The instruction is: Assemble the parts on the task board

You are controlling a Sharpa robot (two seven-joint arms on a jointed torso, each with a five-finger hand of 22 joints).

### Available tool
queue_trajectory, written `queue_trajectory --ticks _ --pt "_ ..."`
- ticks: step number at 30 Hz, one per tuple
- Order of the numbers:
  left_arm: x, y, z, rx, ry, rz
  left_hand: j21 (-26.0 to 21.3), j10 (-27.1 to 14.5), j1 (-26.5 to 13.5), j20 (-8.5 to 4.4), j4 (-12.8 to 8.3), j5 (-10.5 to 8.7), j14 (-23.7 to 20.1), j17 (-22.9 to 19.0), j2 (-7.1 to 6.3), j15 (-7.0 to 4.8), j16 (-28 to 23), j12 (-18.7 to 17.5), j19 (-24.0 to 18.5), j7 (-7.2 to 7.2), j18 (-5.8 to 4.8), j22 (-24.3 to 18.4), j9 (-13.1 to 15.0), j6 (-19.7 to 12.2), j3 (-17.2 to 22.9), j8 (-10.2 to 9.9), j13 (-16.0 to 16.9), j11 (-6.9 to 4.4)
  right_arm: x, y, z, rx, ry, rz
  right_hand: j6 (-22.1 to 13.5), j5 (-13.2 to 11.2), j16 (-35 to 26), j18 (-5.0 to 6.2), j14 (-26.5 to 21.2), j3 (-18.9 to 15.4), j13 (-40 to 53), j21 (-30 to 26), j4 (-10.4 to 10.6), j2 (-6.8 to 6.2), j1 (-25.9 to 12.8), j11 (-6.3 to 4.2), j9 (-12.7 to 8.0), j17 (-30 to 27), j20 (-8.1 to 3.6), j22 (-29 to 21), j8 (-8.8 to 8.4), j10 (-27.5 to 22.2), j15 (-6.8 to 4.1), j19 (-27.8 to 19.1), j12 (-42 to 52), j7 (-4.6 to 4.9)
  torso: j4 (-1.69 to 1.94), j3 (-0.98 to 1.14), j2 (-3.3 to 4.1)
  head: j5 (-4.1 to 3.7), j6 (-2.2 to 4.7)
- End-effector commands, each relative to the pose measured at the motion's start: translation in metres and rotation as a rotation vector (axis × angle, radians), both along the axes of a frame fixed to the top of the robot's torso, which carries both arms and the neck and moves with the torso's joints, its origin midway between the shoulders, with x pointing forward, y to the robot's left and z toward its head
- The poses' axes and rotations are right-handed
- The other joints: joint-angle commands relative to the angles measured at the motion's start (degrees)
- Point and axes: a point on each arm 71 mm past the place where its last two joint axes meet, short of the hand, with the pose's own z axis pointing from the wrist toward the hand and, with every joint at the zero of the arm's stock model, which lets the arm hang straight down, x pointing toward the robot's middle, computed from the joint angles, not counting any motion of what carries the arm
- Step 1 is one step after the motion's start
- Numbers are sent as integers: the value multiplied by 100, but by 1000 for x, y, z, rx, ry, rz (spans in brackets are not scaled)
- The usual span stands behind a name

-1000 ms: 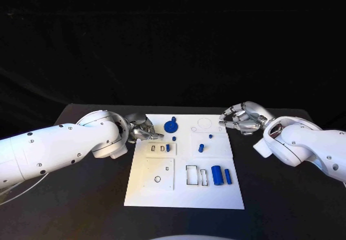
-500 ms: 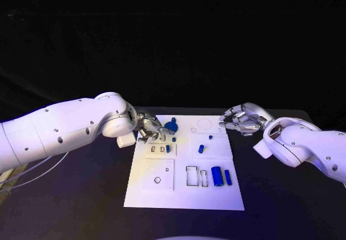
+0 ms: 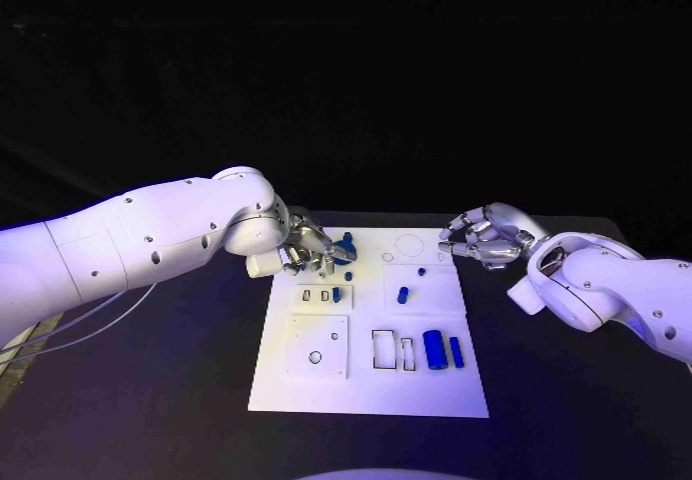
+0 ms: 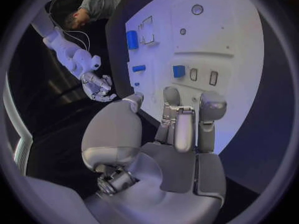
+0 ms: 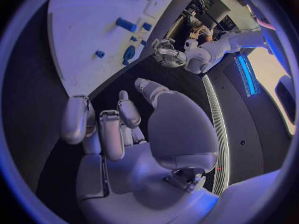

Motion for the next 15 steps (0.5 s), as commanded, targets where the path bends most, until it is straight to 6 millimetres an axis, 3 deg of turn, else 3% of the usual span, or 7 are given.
queue_trajectory --ticks 1,7,10,15 --pt "1 -1 -3 110 31 -59 -31 6 -21 -48 0 15 241 348 78 -37 -19 35 4 -49 71 2 46 -13 -47 64 13 -40 0 1 -1 -5 4 14 -45 42 -20 105 323 31 -9 -24 -4 -5 49 7 -7 283 6 0 27 -19 -37 -31 26 8 8 1 -4 16 -12" --pt "5 -6 -9 153 40 -70 -22 18 -93 -58 5 12 246 367 140 -51 -5 76 14 -71 68 22 162 -12 -124 190 54 -60 0 3 -1 -5 4 16 -46 59 -18 105 324 33 -7 -25 -4 -7 49 7 -9 287 6 1 30 -17 -38 -31 28 8 -11 -11 6 30 -24" --pt "6 -8 -10 171 35 -76 -14 37 -356 -75 7 10 249 379 260 -68 8 125 24 -92 64 40 317 -73 -319 319 95 -75 0 3 -1 -5 4 17 -47 73 -18 105 324 36 -5 -23 -4 -8 50 7 -10 289 6 3 32 -15 -38 -29 30 7 -18 -9 6 33 -37" --pt "6 -11 -12 190 40 -91 -7 33 -457 -78 3 8 250 382 299 -70 12 131 30 -92 61 52 365 -106 -418 343 92 -77 0 3 -2 -5 6 16 -48 88 -21 105 323 38 -7 -26 -4 -8 50 7 -12 282 6 2 35 -16 -38 -30 30 7 -7 -4 -1 24 -40"
